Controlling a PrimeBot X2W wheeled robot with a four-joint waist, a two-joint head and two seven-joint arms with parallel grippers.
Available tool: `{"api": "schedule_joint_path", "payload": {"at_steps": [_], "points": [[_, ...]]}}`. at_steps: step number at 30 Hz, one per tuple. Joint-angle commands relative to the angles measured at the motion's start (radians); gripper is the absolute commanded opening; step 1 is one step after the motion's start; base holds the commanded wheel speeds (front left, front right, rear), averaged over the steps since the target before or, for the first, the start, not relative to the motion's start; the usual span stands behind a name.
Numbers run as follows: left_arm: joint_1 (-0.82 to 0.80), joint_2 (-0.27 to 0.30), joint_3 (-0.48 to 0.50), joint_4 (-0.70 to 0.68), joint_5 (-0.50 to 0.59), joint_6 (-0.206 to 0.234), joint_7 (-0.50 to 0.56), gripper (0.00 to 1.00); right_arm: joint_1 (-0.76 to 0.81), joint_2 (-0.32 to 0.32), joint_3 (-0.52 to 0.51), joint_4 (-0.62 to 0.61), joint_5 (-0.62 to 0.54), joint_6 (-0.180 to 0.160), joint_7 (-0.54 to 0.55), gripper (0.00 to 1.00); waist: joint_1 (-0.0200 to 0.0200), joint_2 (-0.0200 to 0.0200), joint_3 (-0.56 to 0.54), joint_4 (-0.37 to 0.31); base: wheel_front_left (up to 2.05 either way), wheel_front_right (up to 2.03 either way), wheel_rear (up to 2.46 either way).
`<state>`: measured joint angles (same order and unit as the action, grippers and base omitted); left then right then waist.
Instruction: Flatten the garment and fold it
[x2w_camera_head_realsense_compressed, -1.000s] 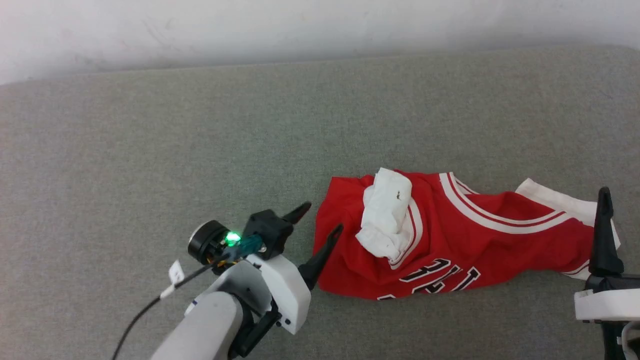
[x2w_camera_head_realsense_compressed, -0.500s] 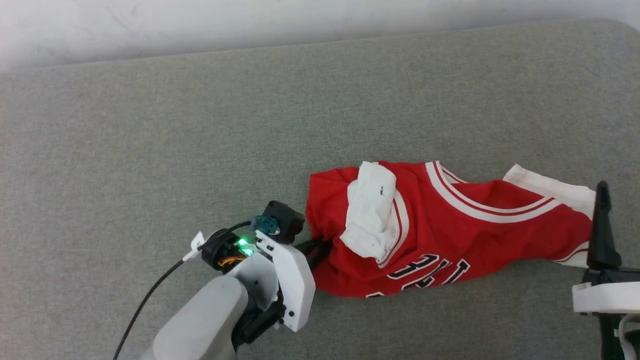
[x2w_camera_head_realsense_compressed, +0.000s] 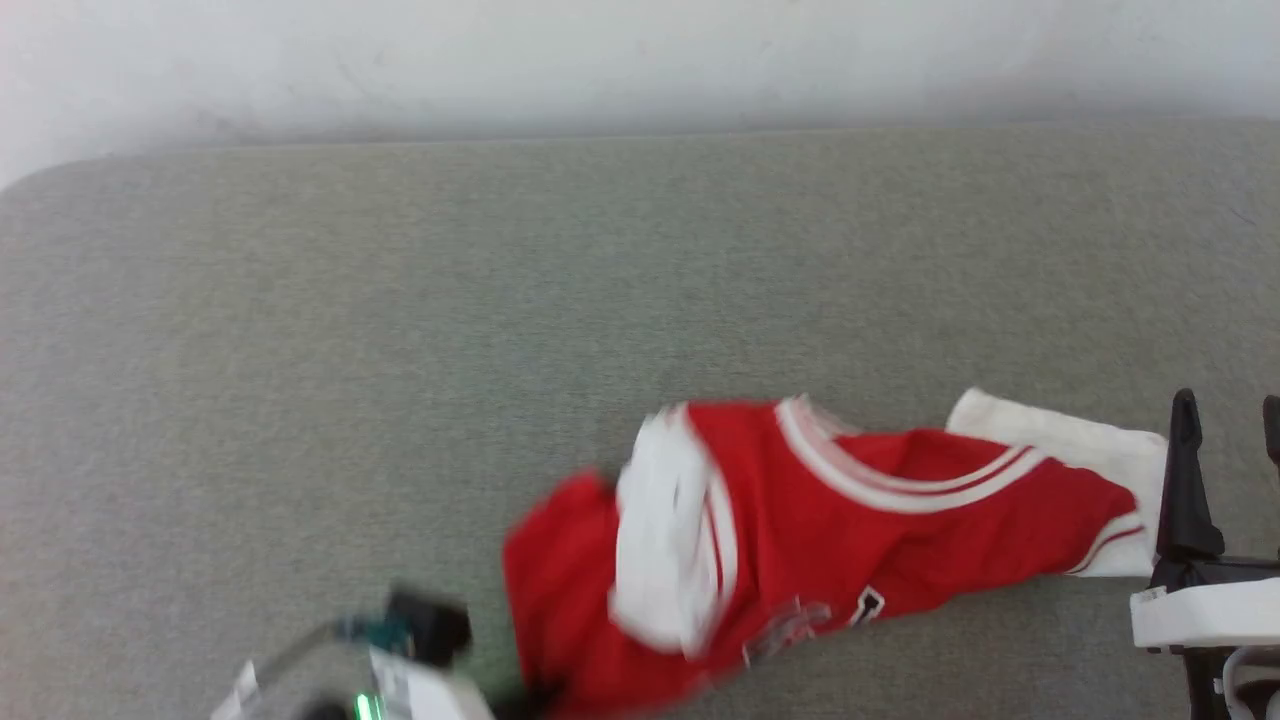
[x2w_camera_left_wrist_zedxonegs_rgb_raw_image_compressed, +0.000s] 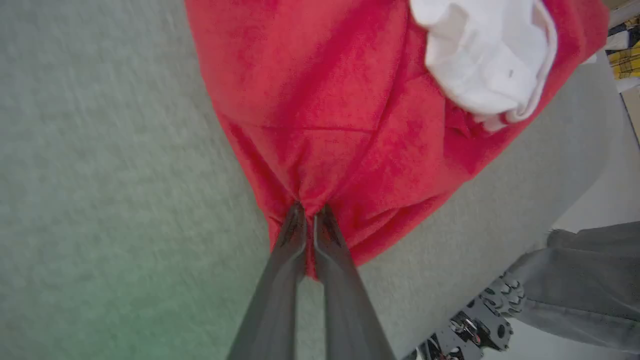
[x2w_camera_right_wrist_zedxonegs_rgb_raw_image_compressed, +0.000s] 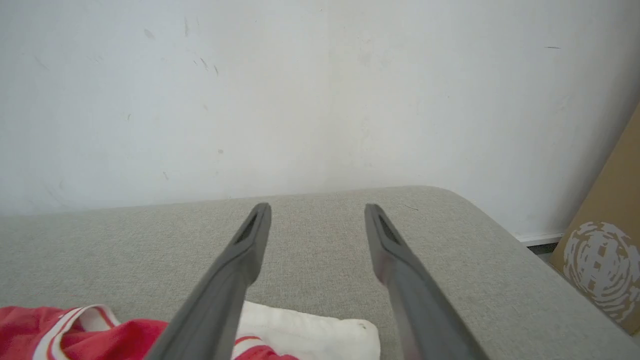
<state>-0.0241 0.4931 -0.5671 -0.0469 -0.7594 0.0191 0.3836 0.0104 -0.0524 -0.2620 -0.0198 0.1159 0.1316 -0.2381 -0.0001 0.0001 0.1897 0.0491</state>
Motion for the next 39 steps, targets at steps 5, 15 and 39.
{"api": "schedule_joint_path", "payload": {"at_steps": [5, 15, 39], "points": [[0.152, -0.011, -0.012, -0.069, -0.084, 0.044, 0.034, 0.0, 0.008, 0.002, -0.004, -0.002, -0.002, -0.001, 0.012, 1.0, 0.0001, -0.0001, -0.012, 0.055, 0.0, 0.0, 0.0], [-0.048, -0.087, 0.063, -0.074, 0.052, 0.043, -0.21, 1.0, -0.005, 0.002, 0.013, -0.02, -0.013, -0.001, 0.037, 1.0, 0.0001, -0.0001, -0.025, 0.075, 0.0, 0.0, 0.0], [-0.361, -0.118, -0.176, 0.164, 0.101, -0.11, 0.117, 0.0, -0.039, 0.002, 0.018, 0.002, 0.024, -0.001, 0.01, 1.0, 0.0001, -0.0001, 0.075, -0.045, 0.0, 0.0, 0.0]]}}
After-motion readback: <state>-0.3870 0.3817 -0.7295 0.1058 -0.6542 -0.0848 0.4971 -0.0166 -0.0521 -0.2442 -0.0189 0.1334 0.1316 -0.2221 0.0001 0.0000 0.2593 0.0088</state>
